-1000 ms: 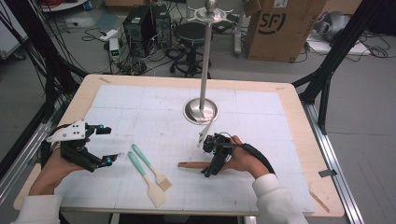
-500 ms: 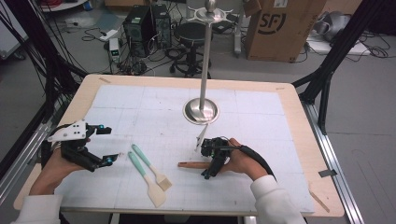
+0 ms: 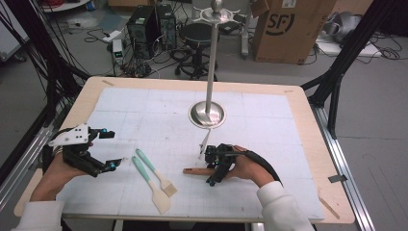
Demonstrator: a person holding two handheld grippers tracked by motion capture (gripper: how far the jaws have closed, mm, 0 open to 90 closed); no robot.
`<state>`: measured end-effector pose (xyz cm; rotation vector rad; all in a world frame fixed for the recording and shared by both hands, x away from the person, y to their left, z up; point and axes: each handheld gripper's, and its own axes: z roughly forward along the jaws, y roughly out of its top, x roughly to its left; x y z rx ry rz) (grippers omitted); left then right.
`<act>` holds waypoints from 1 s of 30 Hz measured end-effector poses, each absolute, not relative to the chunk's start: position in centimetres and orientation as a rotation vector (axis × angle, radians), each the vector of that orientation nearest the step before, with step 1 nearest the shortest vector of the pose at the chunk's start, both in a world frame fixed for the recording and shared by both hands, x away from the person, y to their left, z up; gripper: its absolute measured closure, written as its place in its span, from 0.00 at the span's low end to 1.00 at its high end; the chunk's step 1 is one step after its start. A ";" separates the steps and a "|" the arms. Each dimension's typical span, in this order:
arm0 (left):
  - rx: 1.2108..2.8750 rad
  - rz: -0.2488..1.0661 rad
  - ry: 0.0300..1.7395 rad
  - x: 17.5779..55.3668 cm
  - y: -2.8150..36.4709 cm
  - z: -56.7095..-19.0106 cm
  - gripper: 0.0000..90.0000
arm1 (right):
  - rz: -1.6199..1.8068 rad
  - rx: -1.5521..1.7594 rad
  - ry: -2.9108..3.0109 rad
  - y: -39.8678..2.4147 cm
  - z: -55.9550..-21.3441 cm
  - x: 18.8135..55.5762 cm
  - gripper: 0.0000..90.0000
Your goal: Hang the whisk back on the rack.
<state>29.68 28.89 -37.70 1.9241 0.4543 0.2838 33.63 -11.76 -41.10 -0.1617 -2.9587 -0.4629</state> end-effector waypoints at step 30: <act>1.926 0.283 0.458 29.7 28.9 -37.7 0.02 | -0.429 -0.151 -3.045 -11.2 -40.1 33.6 0.77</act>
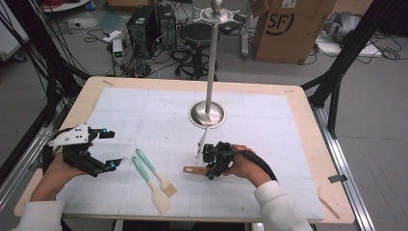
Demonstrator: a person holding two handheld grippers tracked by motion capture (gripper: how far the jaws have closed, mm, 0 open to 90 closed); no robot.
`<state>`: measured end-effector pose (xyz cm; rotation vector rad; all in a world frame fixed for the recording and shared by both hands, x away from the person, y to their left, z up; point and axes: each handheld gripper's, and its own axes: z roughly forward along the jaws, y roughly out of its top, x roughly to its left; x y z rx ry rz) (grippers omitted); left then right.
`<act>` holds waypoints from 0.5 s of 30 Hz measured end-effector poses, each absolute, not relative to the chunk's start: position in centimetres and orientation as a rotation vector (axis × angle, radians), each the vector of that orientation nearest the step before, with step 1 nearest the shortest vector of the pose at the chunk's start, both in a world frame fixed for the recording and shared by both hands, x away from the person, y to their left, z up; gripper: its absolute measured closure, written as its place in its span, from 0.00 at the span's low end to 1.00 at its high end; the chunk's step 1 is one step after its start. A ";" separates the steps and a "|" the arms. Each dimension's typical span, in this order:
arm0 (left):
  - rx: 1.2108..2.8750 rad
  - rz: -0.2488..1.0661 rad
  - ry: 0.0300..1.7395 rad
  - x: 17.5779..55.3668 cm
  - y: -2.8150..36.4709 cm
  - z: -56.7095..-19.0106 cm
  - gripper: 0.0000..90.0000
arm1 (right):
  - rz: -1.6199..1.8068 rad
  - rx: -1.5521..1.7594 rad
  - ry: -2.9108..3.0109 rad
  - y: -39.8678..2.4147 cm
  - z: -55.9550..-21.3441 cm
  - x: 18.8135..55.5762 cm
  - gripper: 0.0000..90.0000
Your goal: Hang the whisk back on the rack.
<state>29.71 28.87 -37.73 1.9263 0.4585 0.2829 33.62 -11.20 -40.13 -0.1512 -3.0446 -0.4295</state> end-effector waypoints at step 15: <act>1.927 0.278 0.463 29.8 28.9 -37.9 0.02 | -0.919 -0.294 -3.020 -16.0 -33.5 35.3 0.78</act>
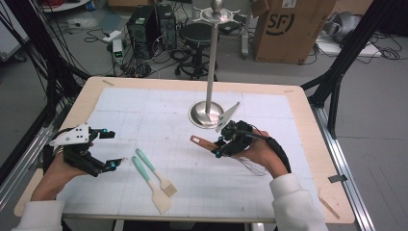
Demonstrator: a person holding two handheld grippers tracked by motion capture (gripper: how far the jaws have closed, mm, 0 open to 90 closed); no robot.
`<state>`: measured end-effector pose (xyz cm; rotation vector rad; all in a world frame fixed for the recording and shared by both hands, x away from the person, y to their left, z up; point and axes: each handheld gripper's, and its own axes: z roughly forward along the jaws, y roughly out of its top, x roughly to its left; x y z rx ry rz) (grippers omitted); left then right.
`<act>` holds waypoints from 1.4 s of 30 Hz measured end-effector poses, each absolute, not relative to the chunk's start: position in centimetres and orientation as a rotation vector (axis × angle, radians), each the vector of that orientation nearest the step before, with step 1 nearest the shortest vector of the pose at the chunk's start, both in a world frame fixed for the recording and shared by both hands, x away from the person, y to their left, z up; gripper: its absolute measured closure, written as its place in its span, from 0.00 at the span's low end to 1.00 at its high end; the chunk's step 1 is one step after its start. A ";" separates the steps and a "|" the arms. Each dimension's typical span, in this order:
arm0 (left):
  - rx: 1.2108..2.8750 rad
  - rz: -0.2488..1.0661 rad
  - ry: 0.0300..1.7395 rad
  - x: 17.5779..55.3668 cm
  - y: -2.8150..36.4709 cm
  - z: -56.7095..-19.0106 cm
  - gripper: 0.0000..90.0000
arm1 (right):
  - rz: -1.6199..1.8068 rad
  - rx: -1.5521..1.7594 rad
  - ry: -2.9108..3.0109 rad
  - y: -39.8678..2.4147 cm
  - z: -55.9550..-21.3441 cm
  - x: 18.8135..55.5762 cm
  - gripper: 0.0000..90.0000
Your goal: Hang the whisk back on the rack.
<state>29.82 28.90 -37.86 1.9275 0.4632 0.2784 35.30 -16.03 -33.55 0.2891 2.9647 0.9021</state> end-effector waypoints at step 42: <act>1.940 0.257 0.477 30.2 28.8 -38.5 0.02 | 1.367 0.485 2.616 -23.4 -21.7 39.1 0.78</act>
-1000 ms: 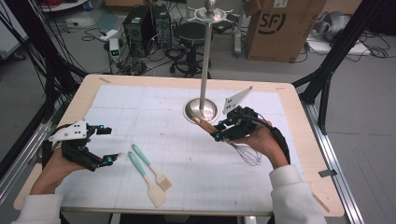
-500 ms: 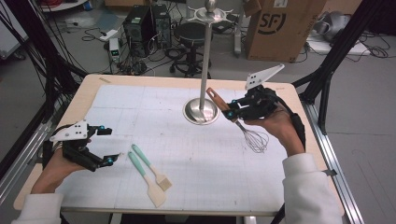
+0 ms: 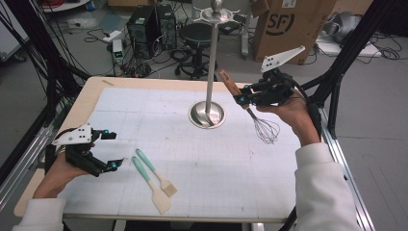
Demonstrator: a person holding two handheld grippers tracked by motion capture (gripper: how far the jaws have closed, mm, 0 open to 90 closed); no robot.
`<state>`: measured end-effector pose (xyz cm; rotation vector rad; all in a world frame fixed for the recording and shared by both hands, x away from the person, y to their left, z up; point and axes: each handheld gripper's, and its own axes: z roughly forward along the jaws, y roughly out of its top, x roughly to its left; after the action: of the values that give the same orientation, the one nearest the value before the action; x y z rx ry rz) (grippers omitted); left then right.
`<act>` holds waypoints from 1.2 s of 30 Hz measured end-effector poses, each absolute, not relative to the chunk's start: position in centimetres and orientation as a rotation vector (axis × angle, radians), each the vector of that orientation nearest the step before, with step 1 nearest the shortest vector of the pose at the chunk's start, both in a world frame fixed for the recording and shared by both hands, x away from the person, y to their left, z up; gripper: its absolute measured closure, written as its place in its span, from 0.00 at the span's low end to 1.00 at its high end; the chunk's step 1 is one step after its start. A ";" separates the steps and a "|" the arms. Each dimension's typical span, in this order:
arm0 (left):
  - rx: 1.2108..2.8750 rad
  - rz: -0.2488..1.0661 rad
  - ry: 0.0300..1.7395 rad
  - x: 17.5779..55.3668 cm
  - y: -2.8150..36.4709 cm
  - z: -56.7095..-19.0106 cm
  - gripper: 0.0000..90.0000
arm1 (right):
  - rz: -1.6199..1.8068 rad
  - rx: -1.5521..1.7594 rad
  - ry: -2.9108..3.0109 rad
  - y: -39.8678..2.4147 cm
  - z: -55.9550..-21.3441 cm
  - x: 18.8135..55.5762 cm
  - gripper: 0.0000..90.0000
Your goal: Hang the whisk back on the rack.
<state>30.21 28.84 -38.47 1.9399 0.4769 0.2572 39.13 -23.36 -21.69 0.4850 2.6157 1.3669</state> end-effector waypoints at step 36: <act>1.951 0.248 0.475 30.3 29.0 -38.6 0.02 | 1.416 0.540 2.552 -28.0 -13.6 43.9 0.78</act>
<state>30.31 28.98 -38.57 1.9514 0.4748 0.2480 43.91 -28.01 -13.64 0.5404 2.5521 1.4158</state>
